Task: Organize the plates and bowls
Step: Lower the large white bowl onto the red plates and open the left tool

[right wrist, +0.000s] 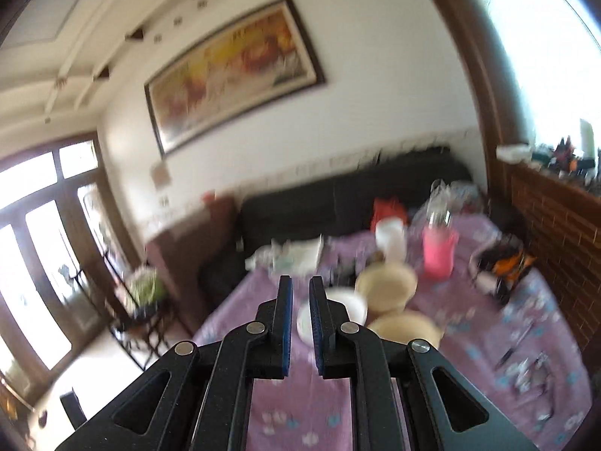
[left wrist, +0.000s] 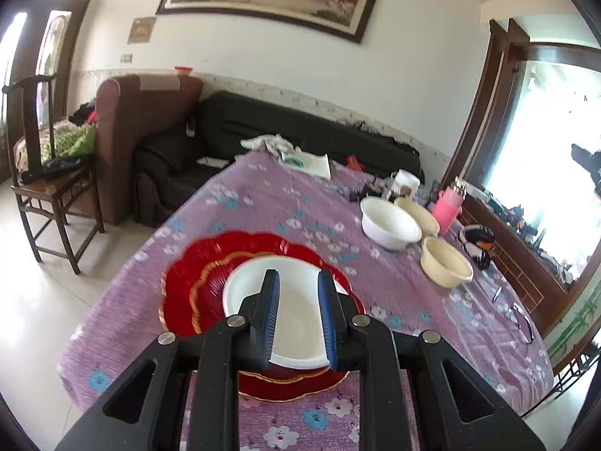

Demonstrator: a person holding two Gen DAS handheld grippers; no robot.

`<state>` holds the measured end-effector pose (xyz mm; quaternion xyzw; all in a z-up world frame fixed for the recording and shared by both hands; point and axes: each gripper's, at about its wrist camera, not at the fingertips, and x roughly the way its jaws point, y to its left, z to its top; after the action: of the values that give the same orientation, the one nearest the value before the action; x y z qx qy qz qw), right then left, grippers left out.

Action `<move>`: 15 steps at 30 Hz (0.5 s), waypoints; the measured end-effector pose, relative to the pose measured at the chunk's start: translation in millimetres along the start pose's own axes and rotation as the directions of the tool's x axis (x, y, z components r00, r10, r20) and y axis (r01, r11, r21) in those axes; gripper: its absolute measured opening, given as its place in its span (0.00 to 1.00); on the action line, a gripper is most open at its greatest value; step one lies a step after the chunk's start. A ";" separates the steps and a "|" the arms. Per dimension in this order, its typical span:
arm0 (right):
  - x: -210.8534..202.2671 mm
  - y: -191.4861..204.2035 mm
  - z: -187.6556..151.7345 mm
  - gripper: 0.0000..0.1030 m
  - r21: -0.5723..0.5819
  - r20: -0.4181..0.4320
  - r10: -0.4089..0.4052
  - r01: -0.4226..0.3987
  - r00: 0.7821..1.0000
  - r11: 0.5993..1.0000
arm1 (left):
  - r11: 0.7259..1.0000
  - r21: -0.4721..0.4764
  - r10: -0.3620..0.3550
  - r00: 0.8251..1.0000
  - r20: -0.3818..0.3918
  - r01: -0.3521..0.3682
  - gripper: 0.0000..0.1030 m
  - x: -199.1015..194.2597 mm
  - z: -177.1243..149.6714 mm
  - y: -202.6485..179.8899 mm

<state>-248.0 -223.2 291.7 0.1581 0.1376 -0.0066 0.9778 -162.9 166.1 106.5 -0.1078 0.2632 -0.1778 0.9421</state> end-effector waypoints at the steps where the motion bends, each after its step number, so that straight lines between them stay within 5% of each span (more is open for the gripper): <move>1: -11.3 5.8 13.2 0.10 -0.008 0.033 -0.009 0.009 0.999 1.000 | 1.000 0.002 0.010 1.000 0.019 -0.010 0.19 -7.2 3.7 2.2; 7: -49.0 37.4 69.8 0.10 -0.030 0.105 0.043 -0.040 0.994 0.999 | 0.997 0.000 0.077 0.988 0.130 -0.077 0.19 -50.5 28.7 18.0; 15: -90.3 80.1 94.3 0.10 -0.120 0.157 0.110 -0.092 0.981 0.989 | 0.992 -0.003 0.120 0.962 0.245 -0.123 0.21 -114.7 68.1 31.6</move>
<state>-305.2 -179.3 426.9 0.1087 0.0491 0.0379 0.9921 -209.3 247.4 206.7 -0.1068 0.1500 -0.1066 0.9771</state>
